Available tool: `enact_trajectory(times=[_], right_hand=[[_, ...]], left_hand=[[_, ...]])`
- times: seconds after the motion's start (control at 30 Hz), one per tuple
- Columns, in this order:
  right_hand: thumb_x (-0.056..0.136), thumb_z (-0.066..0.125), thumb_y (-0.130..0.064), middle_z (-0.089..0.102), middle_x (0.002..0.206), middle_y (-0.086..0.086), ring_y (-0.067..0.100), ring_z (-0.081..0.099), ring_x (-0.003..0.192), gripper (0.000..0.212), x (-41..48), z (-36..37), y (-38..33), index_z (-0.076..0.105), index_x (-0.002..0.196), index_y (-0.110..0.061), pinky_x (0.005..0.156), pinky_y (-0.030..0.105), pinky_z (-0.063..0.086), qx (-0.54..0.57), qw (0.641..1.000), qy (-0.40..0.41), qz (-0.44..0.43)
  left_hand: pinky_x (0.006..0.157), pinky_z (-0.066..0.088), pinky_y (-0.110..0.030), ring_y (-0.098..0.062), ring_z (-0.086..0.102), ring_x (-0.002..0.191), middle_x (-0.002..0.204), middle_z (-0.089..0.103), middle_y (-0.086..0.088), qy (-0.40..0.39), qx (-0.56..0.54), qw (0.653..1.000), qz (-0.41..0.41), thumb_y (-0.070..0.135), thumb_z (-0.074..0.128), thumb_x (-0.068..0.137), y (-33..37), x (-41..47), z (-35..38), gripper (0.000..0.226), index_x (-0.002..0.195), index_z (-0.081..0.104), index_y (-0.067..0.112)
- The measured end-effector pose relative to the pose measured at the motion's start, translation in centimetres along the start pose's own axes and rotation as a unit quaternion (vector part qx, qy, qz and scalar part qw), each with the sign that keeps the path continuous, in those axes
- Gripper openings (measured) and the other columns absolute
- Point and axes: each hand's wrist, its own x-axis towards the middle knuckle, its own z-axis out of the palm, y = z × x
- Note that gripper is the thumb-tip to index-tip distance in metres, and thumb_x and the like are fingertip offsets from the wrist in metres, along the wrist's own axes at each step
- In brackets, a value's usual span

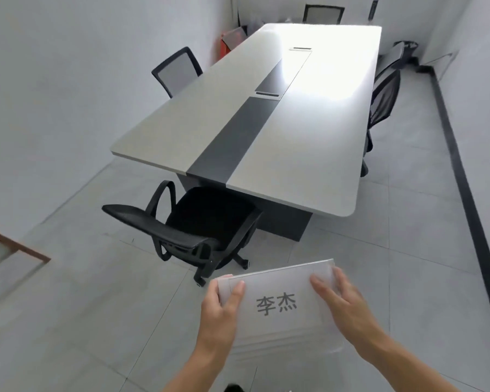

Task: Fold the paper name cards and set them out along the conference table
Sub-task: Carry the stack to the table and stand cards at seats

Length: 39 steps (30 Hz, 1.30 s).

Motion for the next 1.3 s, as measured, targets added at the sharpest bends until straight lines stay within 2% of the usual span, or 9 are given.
enact_trajectory(times=[0.17, 0.33, 0.43, 0.5, 0.6, 0.73, 0.93, 1.13, 1.3], right_hand=[[0.073, 0.067, -0.058, 0.068, 0.114, -0.003, 0.012, 0.07, 0.094, 0.064, 8.6, 0.1, -2.1, 0.051, 0.128, -0.028, 0.086, 0.038, 0.058, 0.002, 1.0, 0.017, 0.003], [0.082, 0.071, -0.03, 0.061, 0.123, -0.006, 0.005, 0.062, 0.099, 0.053, 17.3, 1.0, -5.4, 0.046, 0.128, -0.025, 0.082, 0.018, 0.05, 0.001, 0.999, 0.046, -0.008], [0.075, 0.074, -0.044, 0.036, 0.151, -0.001, 0.016, 0.034, 0.139, 0.092, 21.7, 0.6, -7.3, 0.026, 0.149, -0.021, 0.112, 0.036, 0.031, -0.009, 0.998, 0.069, -0.01], [0.067, 0.076, -0.058, 0.033, 0.154, -0.001, 0.015, 0.028, 0.143, 0.101, 24.1, 0.0, -8.1, 0.028, 0.148, -0.022, 0.116, 0.041, 0.027, -0.011, 0.996, 0.084, -0.011], [0.053, 0.078, -0.07, 0.045, 0.147, -0.004, 0.014, 0.039, 0.137, 0.103, 27.3, -1.2, -9.5, 0.042, 0.138, -0.027, 0.113, 0.046, 0.035, -0.006, 0.994, 0.107, 0.0], [0.057, 0.082, -0.06, 0.057, 0.135, -0.009, 0.014, 0.052, 0.128, 0.085, 32.4, -3.6, -10.6, 0.05, 0.13, -0.03, 0.104, 0.047, 0.046, 0.015, 0.994, 0.111, 0.008], [0.071, 0.082, -0.013, 0.068, 0.112, 0.002, 0.019, 0.075, 0.083, 0.047, 41.7, -8.3, -12.7, 0.056, 0.11, -0.021, 0.071, 0.037, 0.061, -0.001, 0.997, 0.075, 0.016], [0.066, 0.085, -0.016, 0.067, 0.089, 0.002, 0.001, 0.066, 0.061, 0.055, 50.8, -12.1, -13.4, 0.051, 0.109, -0.022, 0.052, 0.019, 0.052, -0.067, 0.996, 0.054, 0.011], [0.067, 0.085, -0.016, 0.063, 0.085, 0.001, -0.002, 0.063, 0.06, 0.054, 55.3, -13.6, -11.8, 0.049, 0.106, -0.024, 0.053, 0.019, 0.051, -0.094, 0.994, 0.053, 0.03]], left_hand=[[0.081, 0.058, -0.043, -0.019, 0.069, 0.089, 0.1, 0.069, -0.003, -0.038, 0.021, 0.999, 0.012, 0.032, 0.061, 0.089, 2.6, 9.7, 2.3, 0.016, 0.102, 0.059, 0.022], [0.07, 0.055, -0.027, -0.013, 0.067, 0.084, 0.096, 0.067, -0.003, -0.094, 0.044, 0.993, 0.048, 0.034, 0.059, 0.09, 6.6, 20.2, 4.4, 0.017, 0.104, 0.056, 0.024], [0.076, 0.056, -0.031, -0.014, 0.067, 0.088, 0.099, 0.067, -0.002, -0.14, 0.057, 0.986, 0.067, 0.044, 0.06, 0.087, 9.5, 25.9, 5.8, 0.026, 0.104, 0.056, 0.025], [0.082, 0.056, -0.039, -0.015, 0.067, 0.09, 0.096, 0.069, 0.002, -0.174, 0.075, 0.979, 0.074, 0.054, 0.06, 0.081, 10.9, 29.4, 7.0, 0.035, 0.103, 0.057, 0.027], [0.081, 0.057, -0.043, -0.017, 0.069, 0.088, 0.09, 0.071, 0.004, -0.22, 0.088, 0.968, 0.087, 0.054, 0.06, 0.084, 12.8, 33.4, 9.3, 0.033, 0.103, 0.056, 0.028], [0.077, 0.059, -0.034, -0.013, 0.071, 0.086, 0.095, 0.071, -0.002, -0.251, 0.092, 0.96, 0.084, 0.042, 0.063, 0.085, 14.6, 37.9, 13.0, 0.032, 0.11, 0.052, 0.027], [0.061, 0.053, -0.018, 0.0, 0.068, 0.077, 0.093, 0.066, -0.001, -0.228, 0.114, 0.964, 0.081, 0.025, 0.08, 0.074, 16.7, 44.7, 19.4, 0.048, 0.113, 0.052, 0.02], [0.067, 0.059, -0.04, -0.02, 0.068, 0.083, 0.085, 0.068, 0.005, -0.193, 0.165, 0.965, 0.064, 0.033, 0.087, 0.06, 16.7, 51.8, 24.8, 0.043, 0.092, 0.06, 0.026], [0.067, 0.059, -0.043, -0.027, 0.067, 0.082, 0.09, 0.069, -0.003, -0.192, 0.187, 0.962, 0.052, 0.036, 0.087, 0.057, 16.0, 55.4, 27.4, 0.044, 0.091, 0.061, 0.029]])
